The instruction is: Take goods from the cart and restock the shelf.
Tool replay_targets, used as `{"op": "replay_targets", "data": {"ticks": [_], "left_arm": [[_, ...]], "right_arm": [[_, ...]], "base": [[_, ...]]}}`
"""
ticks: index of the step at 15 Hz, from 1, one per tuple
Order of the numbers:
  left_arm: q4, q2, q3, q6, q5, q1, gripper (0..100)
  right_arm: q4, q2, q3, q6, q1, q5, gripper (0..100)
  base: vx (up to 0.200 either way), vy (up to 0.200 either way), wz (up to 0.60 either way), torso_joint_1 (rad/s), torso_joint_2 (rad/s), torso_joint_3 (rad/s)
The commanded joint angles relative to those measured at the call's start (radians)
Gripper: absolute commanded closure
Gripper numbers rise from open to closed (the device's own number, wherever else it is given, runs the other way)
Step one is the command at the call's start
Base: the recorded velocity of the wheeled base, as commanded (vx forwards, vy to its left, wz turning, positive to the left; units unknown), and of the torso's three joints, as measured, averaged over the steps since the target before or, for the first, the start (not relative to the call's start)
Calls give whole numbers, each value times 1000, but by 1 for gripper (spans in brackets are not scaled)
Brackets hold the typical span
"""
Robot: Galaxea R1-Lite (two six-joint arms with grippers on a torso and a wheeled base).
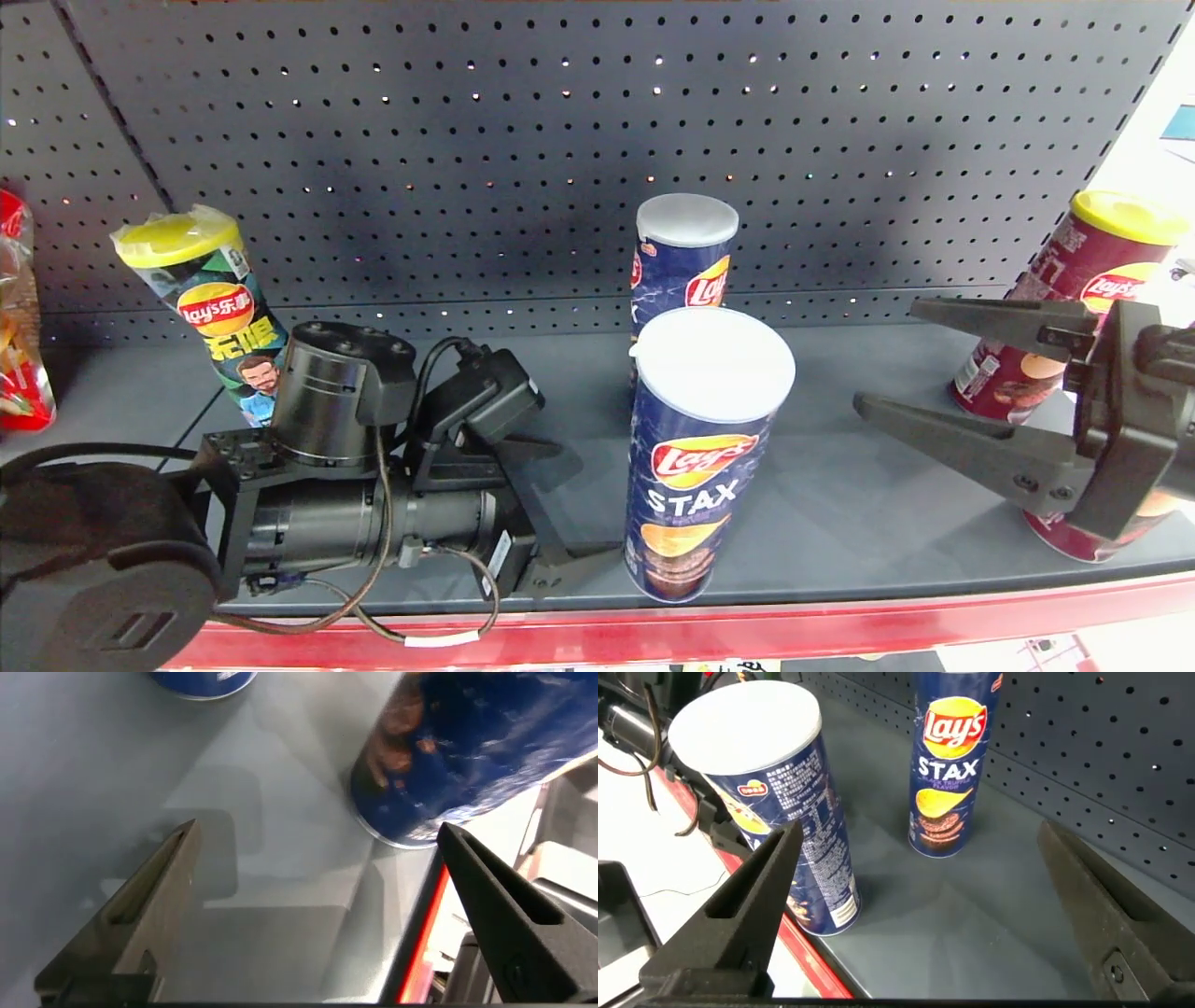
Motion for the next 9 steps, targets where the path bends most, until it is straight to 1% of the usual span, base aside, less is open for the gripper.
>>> {"op": "replay_targets", "data": {"ticks": [1,3,4,5,7,8,9], "left_arm": [[-1,-9,2,-1,2,7,0],[1,-18,2,0,5,7,0],[2,-37,10,0,16,7,0],[6,-95,56,-1,37,20,0],[10,-235,174,-1,53,90,0],[30,-311,214,-1,73,139,0],[67,-374,226,-1,103,182,0]], "right_arm": [[0,1,-1,0,0,0,0],[0,-2,2,0,0,0,0],[0,-2,6,0,-1,0,0],[0,-5,22,0,-1,-1,0],[0,-15,74,0,-4,-13,0],[-2,-37,120,0,-4,-33,0],[0,-72,161,-2,-1,-38,0]], "base": [[0,0,0,0,0,0],[0,0,0,0,0,0],[0,0,0,0,0,0],[0,0,0,0,0,0],[0,0,0,0,0,0],[0,0,0,0,0,0],[0,0,0,0,0,0]]}}
